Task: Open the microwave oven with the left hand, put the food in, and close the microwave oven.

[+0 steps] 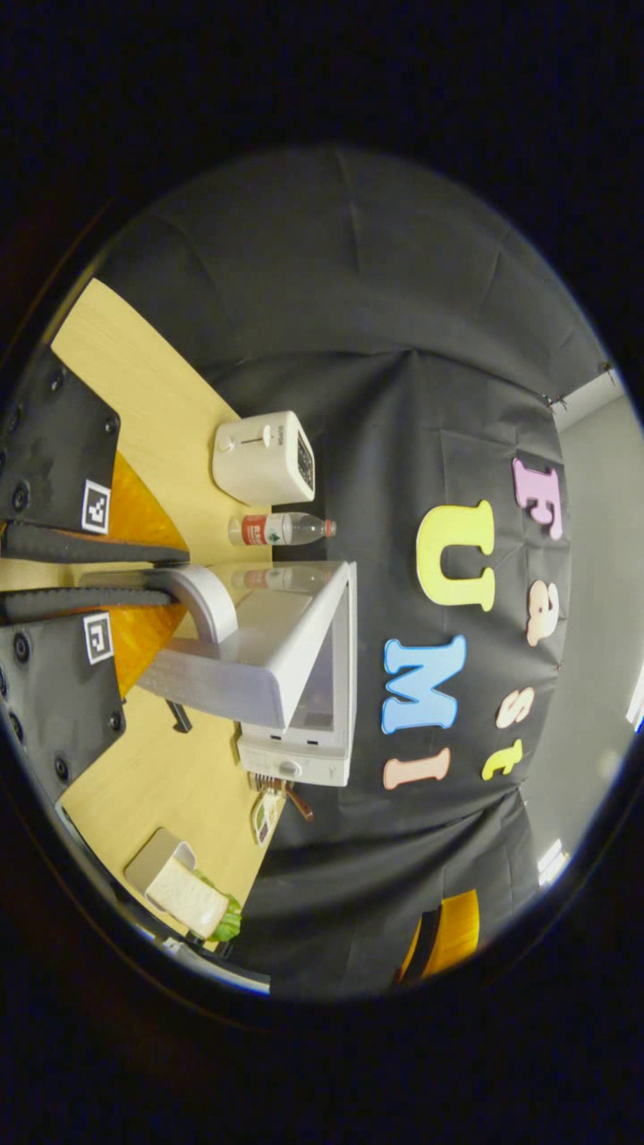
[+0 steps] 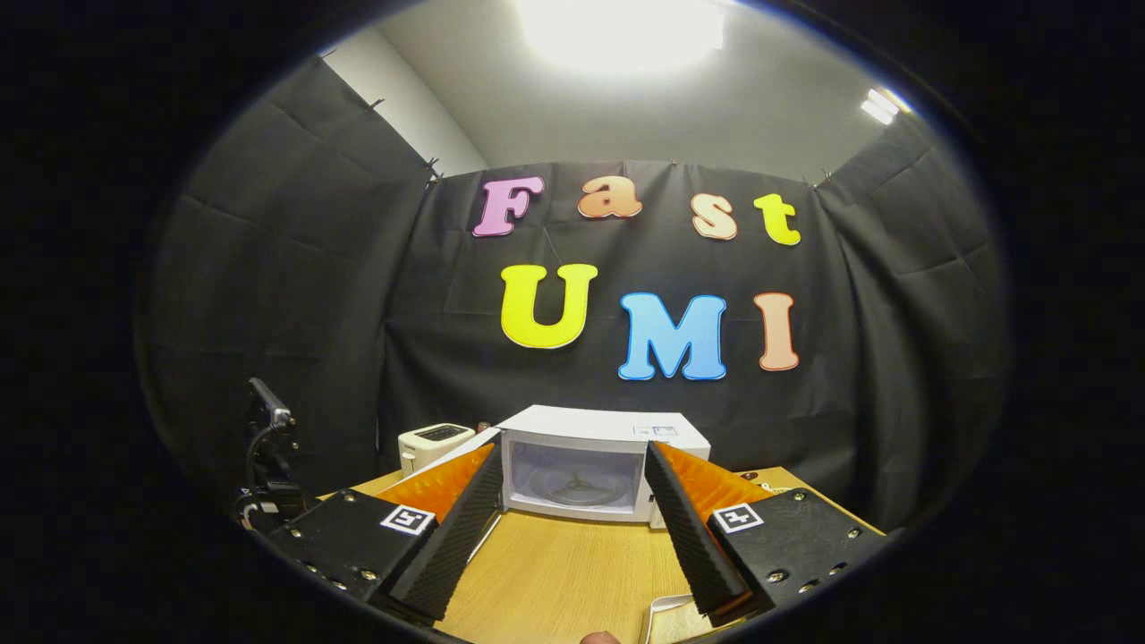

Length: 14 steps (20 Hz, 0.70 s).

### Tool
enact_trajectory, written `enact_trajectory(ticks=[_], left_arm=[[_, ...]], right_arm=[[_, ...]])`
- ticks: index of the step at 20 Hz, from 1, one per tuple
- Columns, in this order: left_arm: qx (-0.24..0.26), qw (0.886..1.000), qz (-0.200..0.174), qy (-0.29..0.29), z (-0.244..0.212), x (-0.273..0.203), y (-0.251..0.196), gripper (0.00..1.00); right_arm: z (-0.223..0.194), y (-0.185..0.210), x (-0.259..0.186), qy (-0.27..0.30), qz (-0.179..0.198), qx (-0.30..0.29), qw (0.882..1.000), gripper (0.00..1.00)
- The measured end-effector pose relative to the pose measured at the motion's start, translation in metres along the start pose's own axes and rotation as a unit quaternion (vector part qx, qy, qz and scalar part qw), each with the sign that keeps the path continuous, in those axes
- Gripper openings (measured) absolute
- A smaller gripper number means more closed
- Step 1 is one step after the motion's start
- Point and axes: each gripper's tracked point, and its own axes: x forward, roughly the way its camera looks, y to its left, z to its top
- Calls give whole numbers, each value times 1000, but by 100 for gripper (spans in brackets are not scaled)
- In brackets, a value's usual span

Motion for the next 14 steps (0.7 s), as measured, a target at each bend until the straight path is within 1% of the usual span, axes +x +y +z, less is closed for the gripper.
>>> enact_trajectory(ticks=[1,2,4,6,9,11,14], left_arm=[[-1,1000,9,2,-1,-7,1,19],[0,1000,20,2,0,-13,2,24],[1,999,47,2,1,-31,8,61],[-6,998,69,-11,19,-52,11,98],[1,994,105,-36,51,-77,9,98],[4,992,113,-60,77,-90,-6,96],[7,990,113,-84,105,-101,-35,96]], right_arm=[[1,-4,-1,0,3,2,1000,97],[4,-10,0,-6,4,3,1000,97],[0,-21,3,-3,11,10,1000,97],[-5,-35,6,6,18,15,1000,97],[-12,-58,7,20,27,26,999,97],[-16,-75,9,30,30,27,999,97],[-31,-100,12,58,34,34,997,97]])
